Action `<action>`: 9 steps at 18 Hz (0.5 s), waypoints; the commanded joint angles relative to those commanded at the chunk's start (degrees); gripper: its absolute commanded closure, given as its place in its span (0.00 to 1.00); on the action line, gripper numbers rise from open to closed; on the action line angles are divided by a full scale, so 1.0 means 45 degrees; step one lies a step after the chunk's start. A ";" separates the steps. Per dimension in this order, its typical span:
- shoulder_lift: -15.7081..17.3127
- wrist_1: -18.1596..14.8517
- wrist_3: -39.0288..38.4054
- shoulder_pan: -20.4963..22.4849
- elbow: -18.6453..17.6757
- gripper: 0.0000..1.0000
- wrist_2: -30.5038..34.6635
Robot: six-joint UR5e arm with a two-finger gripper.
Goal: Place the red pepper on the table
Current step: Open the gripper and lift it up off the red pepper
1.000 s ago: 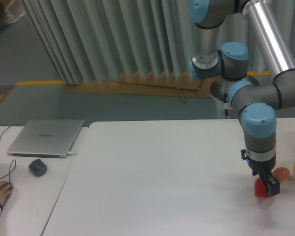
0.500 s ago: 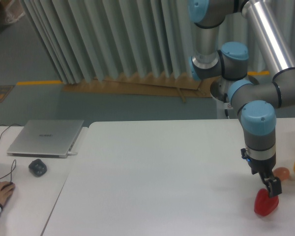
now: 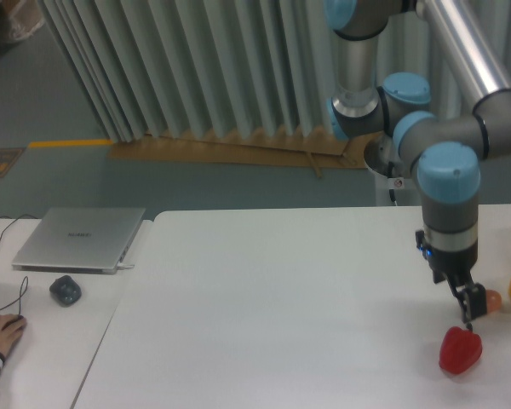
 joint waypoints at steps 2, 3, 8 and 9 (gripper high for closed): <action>0.0333 -0.0178 0.0040 -0.0039 -0.0019 0.00 -0.0255; 0.0470 -0.0313 0.0059 -0.0058 -0.0039 0.00 -0.0275; 0.1017 -0.1328 0.0157 -0.0156 -0.0117 0.00 -0.0022; 0.1057 -0.1446 0.0177 -0.0214 -0.0117 0.00 -0.0002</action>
